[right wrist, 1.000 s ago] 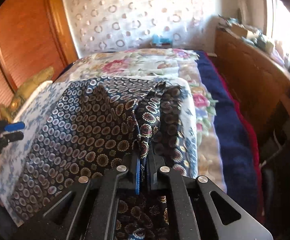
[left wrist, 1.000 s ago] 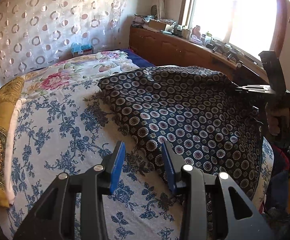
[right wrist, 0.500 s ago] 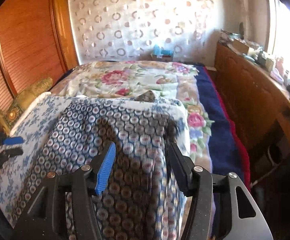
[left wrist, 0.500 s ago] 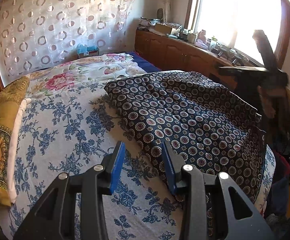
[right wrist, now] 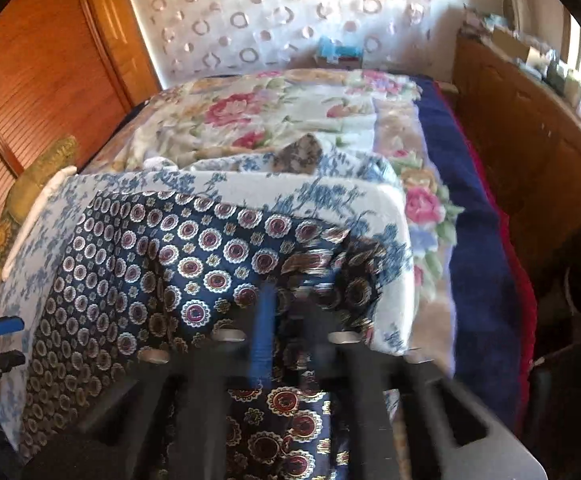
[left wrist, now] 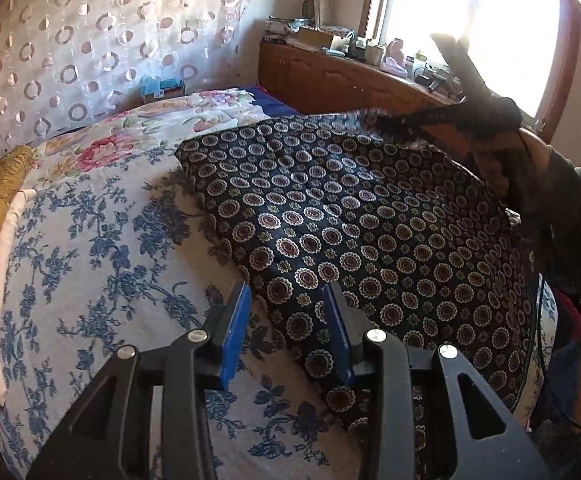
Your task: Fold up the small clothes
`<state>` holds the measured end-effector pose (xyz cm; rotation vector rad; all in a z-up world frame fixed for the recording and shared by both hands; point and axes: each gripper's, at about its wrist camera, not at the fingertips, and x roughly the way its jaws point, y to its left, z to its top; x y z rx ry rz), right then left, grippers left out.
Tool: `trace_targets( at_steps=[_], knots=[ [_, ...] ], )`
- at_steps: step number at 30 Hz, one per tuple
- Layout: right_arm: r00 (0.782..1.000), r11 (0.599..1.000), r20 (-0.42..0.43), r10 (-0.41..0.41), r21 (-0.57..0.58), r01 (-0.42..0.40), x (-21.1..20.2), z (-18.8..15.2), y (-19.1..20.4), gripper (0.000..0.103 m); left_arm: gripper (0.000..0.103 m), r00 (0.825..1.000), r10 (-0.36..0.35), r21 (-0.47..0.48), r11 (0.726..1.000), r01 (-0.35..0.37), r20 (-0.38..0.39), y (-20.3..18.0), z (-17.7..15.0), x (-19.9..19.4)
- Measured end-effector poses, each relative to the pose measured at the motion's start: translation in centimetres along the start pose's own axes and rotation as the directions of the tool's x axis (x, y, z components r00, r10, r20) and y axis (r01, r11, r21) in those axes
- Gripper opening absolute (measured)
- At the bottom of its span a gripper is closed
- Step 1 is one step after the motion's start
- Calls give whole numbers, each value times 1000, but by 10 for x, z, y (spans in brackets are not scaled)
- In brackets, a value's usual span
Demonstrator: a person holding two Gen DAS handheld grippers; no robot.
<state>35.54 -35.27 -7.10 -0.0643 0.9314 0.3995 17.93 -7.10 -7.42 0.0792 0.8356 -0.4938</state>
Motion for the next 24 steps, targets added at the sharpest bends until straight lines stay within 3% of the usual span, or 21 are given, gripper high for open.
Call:
trace_targets(
  at_steps=[4,8,13,15,16,17,20,21,22,23,24],
  knots=[
    [990,996,107,-87,0,87,-20,4,-7,3,37,1000,-1,0,1000,1,-12,-4,0,4],
    [979,989,141,-150,13,149,-29,3,-16,3,37,1000,1,6,1000,-1,-13,-9,-2,5],
    [980,991,144,-135,7,135,-39,-3,-15,3,37,1000,8,8,1000,-8,-18,-14,-5,4],
    [984,993,131,-121,7,122,-37,-4,-11,16,37,1000,10,12,1000,-10,-27,-16,-7,7],
    [986,994,126,-110,7,110,-36,-5,-9,42,37,1000,11,14,1000,-11,-29,-17,-7,8],
    [987,995,123,-102,9,102,-34,-6,-7,54,37,999,13,18,1000,-12,-35,-18,-8,10],
    [994,997,83,-71,5,71,-23,-8,-1,54,37,999,17,20,1000,-16,-48,-20,-11,14],
    [996,997,60,-73,-5,74,-17,-8,1,53,37,998,21,20,1000,-20,-52,-20,-11,15],
    [997,997,43,-69,-13,70,-13,-9,3,39,37,998,24,20,1000,-23,-53,-21,-12,16],
    [998,998,28,-58,-20,58,-9,-10,4,12,37,998,27,23,999,-26,-49,-21,-12,15],
    [999,998,10,-50,-29,50,-4,-11,5,1,37,998,29,24,999,-28,-49,-21,-11,16]
  ],
)
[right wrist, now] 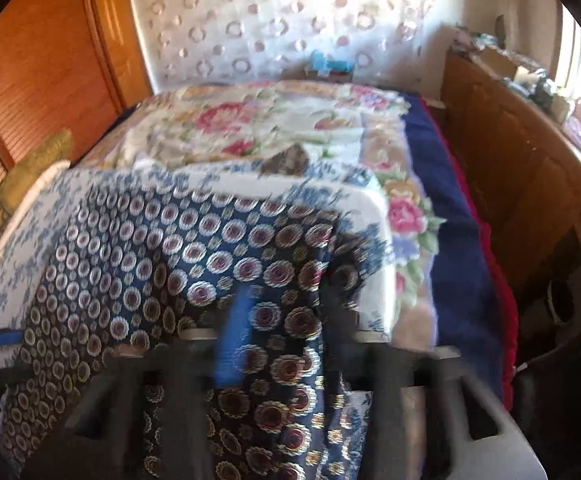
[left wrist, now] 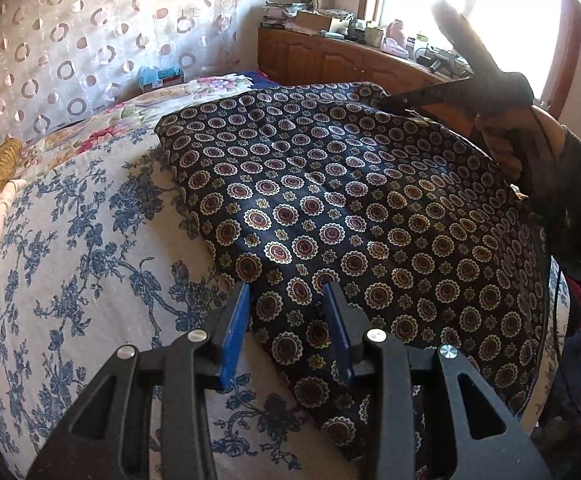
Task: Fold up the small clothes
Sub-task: 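Grasp the shirt edge with the right gripper and fold it over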
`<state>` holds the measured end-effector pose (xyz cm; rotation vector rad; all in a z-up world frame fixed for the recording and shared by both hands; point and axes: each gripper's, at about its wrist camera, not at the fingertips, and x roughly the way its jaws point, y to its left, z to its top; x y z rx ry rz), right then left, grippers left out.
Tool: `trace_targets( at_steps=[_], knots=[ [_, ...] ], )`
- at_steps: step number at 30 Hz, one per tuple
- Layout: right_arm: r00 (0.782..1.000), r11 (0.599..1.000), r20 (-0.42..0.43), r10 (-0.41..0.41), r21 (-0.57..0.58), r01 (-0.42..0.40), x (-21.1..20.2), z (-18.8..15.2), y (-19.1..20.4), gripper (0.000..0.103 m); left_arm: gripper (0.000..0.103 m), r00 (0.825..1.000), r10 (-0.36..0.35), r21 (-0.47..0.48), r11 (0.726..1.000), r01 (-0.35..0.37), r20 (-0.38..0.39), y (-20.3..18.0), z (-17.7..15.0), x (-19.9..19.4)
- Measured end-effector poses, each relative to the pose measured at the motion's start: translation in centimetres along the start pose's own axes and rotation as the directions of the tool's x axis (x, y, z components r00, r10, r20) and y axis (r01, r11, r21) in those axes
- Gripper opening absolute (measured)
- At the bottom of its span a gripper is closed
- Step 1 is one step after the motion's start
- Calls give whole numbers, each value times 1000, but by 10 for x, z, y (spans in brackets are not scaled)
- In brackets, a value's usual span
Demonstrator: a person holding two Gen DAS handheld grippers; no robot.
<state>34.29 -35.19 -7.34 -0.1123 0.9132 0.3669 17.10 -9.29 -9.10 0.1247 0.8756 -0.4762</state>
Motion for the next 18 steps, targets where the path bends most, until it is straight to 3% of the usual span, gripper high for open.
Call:
trace_targets(
  at_steps=[3,7,12,15,16,18],
  knots=[
    [1000,999,10,-12,-40,12,-1,-3,4,0,37,1000,13,8,1000,-14,10,-2,-1,1],
    [991,995,88,-102,-7,103,-19,0,-4,0,40,1000,31,26,999,-31,5,-7,-1,3],
    [991,993,66,-118,-9,119,-21,-2,-5,1,50,1000,19,27,999,-19,-1,-7,-1,4],
    [988,991,84,-127,-16,129,-33,-7,2,14,51,1000,26,27,999,-26,-2,-7,-1,3],
    [988,992,91,-124,-16,126,-37,-9,4,31,51,1000,30,29,999,-30,-2,-7,-1,3],
    [986,994,122,-110,-15,112,-53,-18,10,51,52,1000,30,28,999,-29,-2,-9,0,4]
  ],
)
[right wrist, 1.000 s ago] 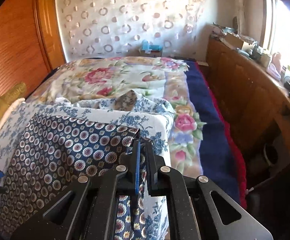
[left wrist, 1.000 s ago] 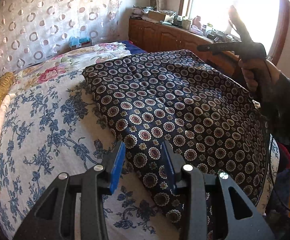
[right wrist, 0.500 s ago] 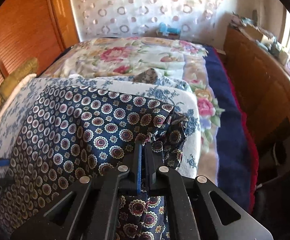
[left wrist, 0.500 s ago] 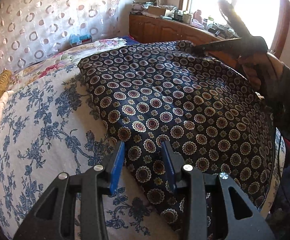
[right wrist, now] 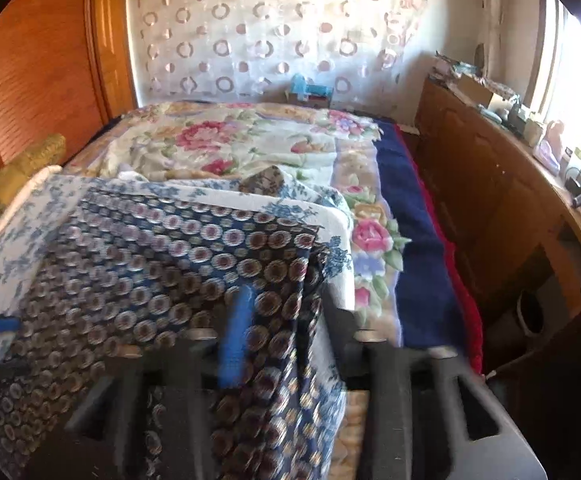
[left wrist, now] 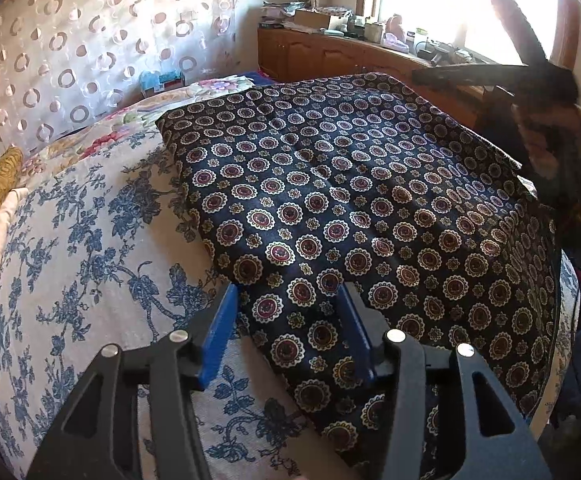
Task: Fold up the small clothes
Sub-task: 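Grasp the shirt edge with the right gripper and fold it over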
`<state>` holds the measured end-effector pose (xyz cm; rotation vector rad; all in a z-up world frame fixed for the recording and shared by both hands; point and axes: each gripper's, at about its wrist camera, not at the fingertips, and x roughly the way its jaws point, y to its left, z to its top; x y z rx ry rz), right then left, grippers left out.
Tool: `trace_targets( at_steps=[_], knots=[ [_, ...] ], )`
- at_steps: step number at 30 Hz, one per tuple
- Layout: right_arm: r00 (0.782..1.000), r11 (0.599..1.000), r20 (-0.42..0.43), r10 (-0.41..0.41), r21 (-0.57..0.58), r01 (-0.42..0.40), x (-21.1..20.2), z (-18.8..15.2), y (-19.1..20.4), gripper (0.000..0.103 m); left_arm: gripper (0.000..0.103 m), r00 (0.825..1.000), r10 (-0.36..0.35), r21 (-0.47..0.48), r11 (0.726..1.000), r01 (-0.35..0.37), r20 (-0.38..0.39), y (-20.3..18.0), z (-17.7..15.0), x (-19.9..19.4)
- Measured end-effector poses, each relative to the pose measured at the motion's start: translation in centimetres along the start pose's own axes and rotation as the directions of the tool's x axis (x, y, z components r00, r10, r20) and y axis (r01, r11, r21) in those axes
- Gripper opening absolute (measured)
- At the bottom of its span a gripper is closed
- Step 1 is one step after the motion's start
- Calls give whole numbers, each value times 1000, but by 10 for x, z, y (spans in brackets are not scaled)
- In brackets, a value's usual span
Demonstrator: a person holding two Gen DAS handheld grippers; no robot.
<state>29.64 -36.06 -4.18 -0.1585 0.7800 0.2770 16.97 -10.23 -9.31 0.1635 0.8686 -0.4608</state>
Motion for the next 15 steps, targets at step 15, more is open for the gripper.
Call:
trace_targets(
  at_steps=[15],
  knots=[
    [1000,1000,16,5,5,-5,-85,-104,42,67,52,1000,3,3,1000,-3,0,2,-2,-2]
  ],
)
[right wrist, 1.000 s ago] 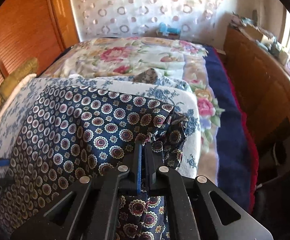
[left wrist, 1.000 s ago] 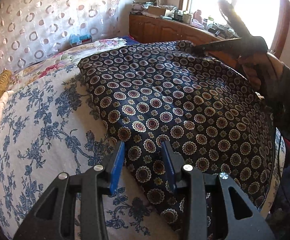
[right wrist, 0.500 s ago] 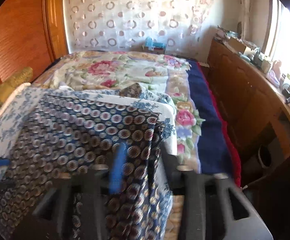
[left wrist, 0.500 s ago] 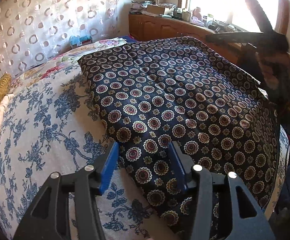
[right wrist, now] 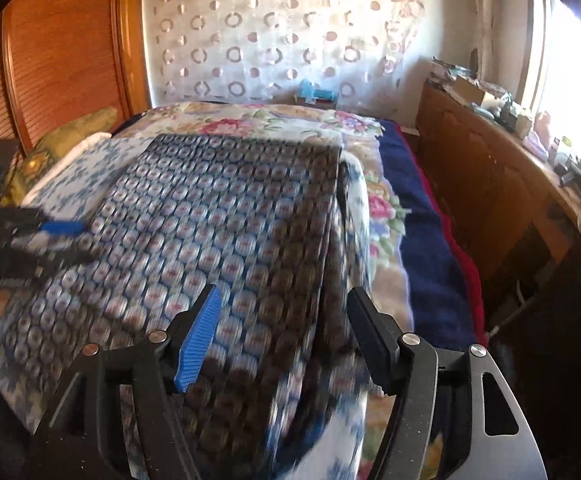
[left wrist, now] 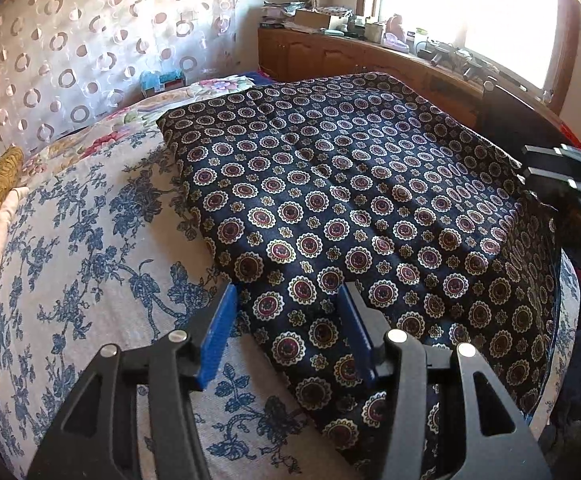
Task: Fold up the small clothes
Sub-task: 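Grasp the shirt edge with the right gripper and fold it over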
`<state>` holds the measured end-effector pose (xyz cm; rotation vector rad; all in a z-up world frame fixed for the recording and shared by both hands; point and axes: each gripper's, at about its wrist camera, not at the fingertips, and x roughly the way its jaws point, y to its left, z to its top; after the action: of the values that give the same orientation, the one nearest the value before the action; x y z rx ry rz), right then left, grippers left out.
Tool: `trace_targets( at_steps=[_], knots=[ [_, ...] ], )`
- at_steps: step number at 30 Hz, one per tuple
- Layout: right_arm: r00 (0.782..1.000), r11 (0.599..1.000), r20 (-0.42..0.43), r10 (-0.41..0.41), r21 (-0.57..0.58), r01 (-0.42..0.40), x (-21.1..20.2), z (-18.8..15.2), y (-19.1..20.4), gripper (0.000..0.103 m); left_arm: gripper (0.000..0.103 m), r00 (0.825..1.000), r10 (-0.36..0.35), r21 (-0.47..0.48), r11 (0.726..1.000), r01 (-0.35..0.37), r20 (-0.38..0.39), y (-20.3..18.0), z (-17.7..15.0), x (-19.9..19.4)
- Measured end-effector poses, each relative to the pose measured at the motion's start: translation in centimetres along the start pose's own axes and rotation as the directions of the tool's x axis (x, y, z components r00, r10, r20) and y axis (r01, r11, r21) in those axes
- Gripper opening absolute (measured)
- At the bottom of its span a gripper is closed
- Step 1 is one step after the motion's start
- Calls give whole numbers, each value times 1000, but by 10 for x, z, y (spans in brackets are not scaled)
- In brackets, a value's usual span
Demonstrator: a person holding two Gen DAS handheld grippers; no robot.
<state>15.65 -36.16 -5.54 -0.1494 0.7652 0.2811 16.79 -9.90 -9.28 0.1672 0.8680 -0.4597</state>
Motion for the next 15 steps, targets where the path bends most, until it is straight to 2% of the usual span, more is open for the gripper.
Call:
trace_targets(
  at_steps=[6,10,12,13,15],
  knots=[
    [1000,997,-26,11,82,-8,-8,-37,-8,66,52,1000,-3,-40,999,4,16,0,-16,-21],
    [999,994,-33,8,109,-5,-8,-50,-5,59,52,999,-11,-55,998,13,33,-4,-28,-42],
    [999,992,-39,15,126,-10,-6,-54,-4,53,52,999,-23,-58,998,25,33,-8,-34,-50],
    [999,991,-40,19,130,-14,-6,-55,-4,47,52,999,-29,-59,998,31,30,-10,-40,-53],
    [999,991,-41,21,133,-15,-4,-60,-4,28,52,999,-37,-56,998,38,25,-14,-46,-57]
  ],
)
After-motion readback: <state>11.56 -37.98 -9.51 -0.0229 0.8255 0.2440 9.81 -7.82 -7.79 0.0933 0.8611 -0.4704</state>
